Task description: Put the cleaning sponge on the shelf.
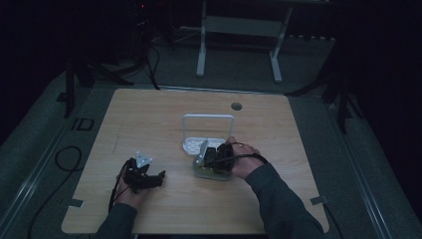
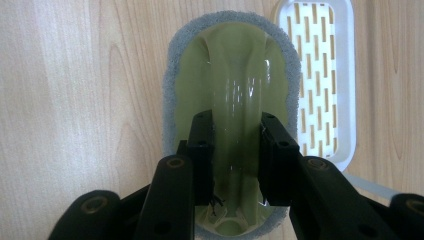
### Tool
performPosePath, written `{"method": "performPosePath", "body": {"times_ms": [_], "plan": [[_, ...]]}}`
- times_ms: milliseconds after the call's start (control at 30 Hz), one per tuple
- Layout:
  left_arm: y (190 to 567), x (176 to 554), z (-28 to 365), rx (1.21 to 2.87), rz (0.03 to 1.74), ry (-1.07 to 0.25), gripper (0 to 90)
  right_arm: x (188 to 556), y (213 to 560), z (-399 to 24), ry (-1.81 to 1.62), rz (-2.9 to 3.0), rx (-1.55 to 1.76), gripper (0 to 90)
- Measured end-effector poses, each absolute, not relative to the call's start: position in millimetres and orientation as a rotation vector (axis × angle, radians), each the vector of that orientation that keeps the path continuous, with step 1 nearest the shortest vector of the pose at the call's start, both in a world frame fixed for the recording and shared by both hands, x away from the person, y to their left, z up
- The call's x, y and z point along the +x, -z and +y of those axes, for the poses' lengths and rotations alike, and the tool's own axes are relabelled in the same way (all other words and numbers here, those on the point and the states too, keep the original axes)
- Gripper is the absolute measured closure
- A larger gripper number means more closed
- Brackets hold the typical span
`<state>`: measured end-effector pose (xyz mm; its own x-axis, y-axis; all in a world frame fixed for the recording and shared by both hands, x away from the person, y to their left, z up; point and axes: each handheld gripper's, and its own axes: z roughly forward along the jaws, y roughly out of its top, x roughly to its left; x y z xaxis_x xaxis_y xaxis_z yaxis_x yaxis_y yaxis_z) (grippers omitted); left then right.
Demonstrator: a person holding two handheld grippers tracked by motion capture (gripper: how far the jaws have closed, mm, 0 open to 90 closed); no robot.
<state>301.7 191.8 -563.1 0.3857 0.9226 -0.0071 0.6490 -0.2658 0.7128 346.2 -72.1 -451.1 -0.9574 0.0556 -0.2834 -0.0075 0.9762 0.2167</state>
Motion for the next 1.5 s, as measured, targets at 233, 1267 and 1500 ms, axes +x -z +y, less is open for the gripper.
{"method": "performPosePath", "body": {"times_ms": [233,1267,1500], "plan": [[563,302,192,2.012,1.344,-0.555,15.7,349,452,-72,-0.320,2.831,0.032,71.3],[563,302,191,2.012,1.341,-0.554,15.7,367,439,-64,-0.313,2.779,0.007,71.3],[563,302,191,2.013,1.338,-0.553,15.7,372,441,-63,-0.319,2.786,-0.003,71.3]]}}
